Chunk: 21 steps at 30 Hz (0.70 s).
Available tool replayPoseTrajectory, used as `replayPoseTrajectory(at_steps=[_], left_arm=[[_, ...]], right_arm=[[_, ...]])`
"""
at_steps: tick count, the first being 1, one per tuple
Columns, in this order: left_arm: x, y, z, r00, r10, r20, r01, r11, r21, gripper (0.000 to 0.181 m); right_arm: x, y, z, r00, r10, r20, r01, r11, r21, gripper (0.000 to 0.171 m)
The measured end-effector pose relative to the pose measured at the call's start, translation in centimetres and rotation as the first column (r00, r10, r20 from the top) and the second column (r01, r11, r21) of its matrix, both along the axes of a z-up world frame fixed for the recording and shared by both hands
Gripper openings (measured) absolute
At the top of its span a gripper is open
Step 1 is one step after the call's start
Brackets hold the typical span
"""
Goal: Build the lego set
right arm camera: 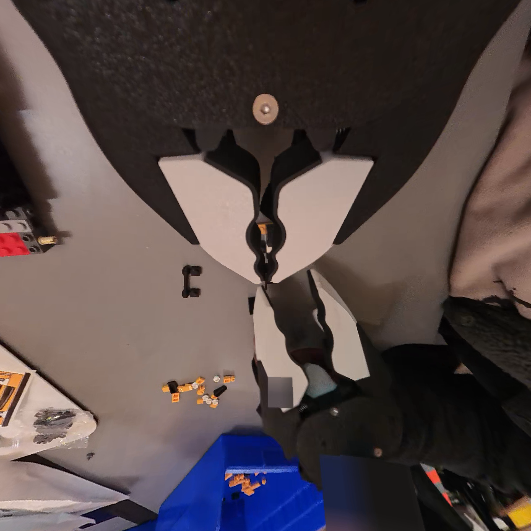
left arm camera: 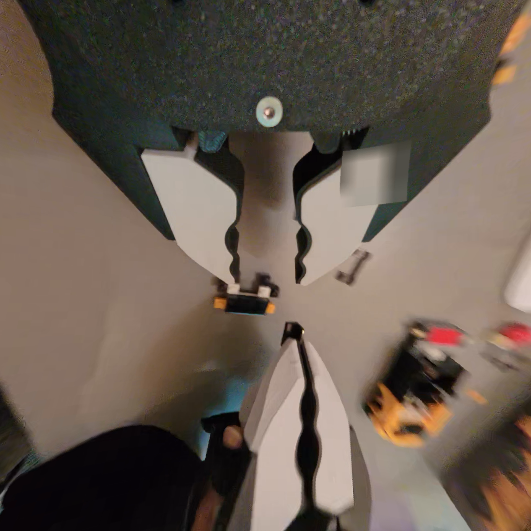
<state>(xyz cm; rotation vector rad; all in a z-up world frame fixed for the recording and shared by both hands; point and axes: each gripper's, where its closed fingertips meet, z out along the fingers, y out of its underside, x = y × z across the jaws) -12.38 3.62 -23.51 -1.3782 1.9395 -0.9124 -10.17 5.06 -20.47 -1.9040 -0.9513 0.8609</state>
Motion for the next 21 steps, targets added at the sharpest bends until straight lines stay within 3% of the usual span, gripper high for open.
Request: replayPoseTrajectory(at_steps=[2,9,21], left_arm=[[-0.3,-0.5,-1.3,0.996,-0.005,-0.085,-0.005,0.993,-0.119,0.041],[0.4,-1.1,-2.6,0.99,-0.043,-0.133,0.041,0.999,-0.021,0.045],[0.5,-1.1,-2.6,0.992,-0.039,-0.123,0.039,0.999,-0.007,0.031]], right_arm=[[-0.1,0.0,-0.2,1.0,0.005,0.006,-0.005,1.0,0.001,0.001],[-0.4,-0.3,-0.7,0.999,0.032,0.034,-0.032,0.999,0.005,0.001],[-1.2,-1.1,-2.5,0.988,0.092,0.121,-0.093,0.996,-0.004,0.001]])
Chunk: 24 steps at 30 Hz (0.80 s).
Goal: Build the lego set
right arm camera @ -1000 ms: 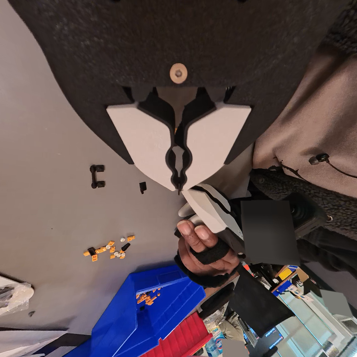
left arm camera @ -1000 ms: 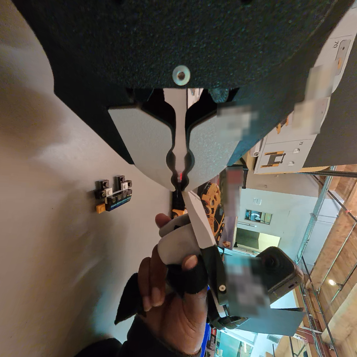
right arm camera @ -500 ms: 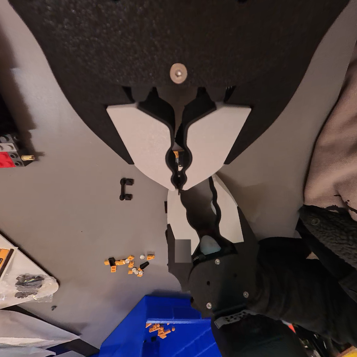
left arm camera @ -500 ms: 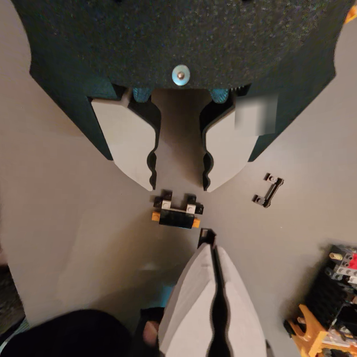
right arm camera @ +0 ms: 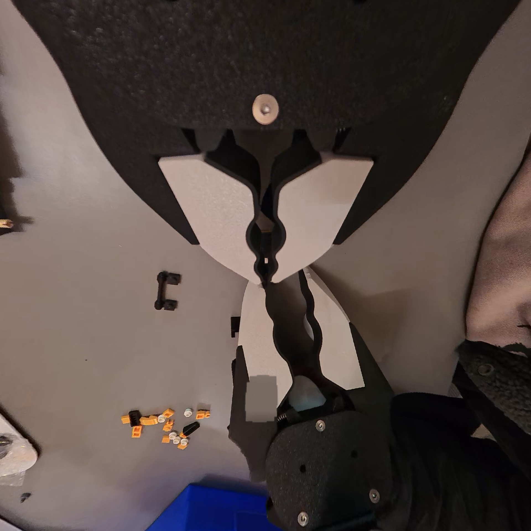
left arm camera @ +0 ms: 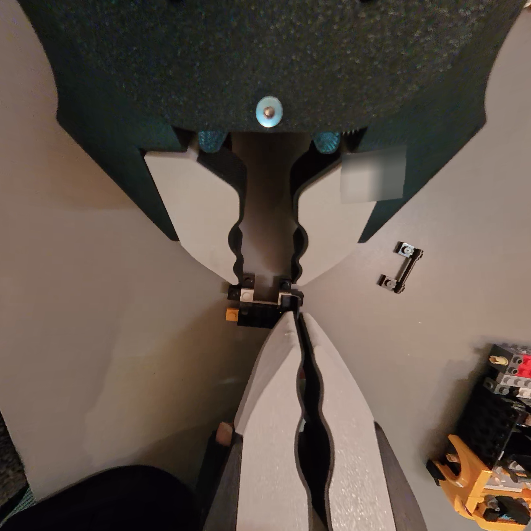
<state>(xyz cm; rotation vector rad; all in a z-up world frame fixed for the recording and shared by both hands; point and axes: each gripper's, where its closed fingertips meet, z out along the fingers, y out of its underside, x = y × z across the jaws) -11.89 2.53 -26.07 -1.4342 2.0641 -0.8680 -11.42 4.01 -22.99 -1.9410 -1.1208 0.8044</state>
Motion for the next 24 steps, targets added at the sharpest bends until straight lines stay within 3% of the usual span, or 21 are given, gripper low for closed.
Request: replayPoseTrajectory(at_steps=[17,24], left_arm=[[-0.8,-0.1,0.0,0.992,0.111,-0.055,-0.112,0.994,-0.011,0.031],[-1.2,-0.5,0.7,0.994,0.096,-0.05,-0.1,0.991,-0.092,0.036]], right_arm=[[-0.2,-0.2,-0.1,1.0,0.006,0.0,-0.006,1.0,0.029,0.0],[-0.2,-0.2,0.1,1.0,0.006,-0.021,-0.005,0.999,0.033,0.0]])
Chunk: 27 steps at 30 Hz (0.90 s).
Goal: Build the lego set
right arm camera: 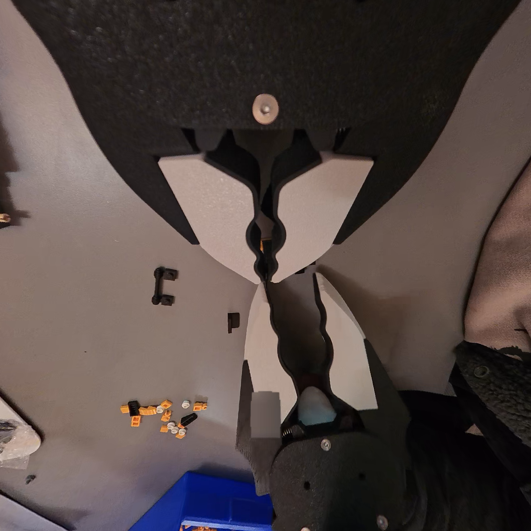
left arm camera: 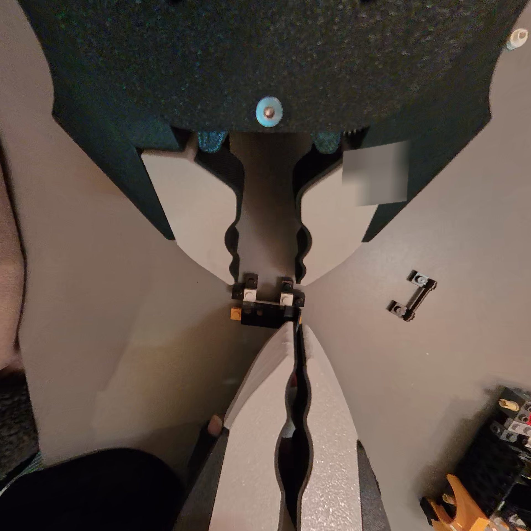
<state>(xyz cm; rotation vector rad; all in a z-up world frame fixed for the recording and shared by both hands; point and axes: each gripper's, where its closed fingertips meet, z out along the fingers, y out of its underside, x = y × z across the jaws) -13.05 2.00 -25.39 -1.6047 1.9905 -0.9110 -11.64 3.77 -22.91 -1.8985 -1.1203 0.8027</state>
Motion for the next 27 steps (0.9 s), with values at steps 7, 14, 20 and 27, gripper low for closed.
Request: replayPoseTrajectory(at_steps=[7,14,20,27], left_arm=[[0.2,0.7,1.9,0.993,0.034,0.113,-0.019,0.991,-0.129,0.03],[0.6,1.1,2.9,0.981,0.06,0.186,-0.025,0.983,-0.184,0.025],[0.5,2.2,3.0,0.976,0.102,0.193,-0.066,0.981,-0.183,0.022],[0.1,3.4,2.3,0.978,0.133,0.159,-0.101,0.976,-0.194,0.019]], right_arm=[[-0.1,0.0,0.2,1.0,0.005,-0.018,-0.005,1.0,0.005,0.0],[-0.4,-0.2,0.4,0.999,0.019,-0.03,-0.018,1.0,0.014,0.001],[-0.2,0.1,0.7,0.999,-0.01,-0.049,0.01,1.0,0.013,0.001],[0.0,0.3,0.8,0.998,-0.024,-0.056,0.024,1.0,0.008,0.001]])
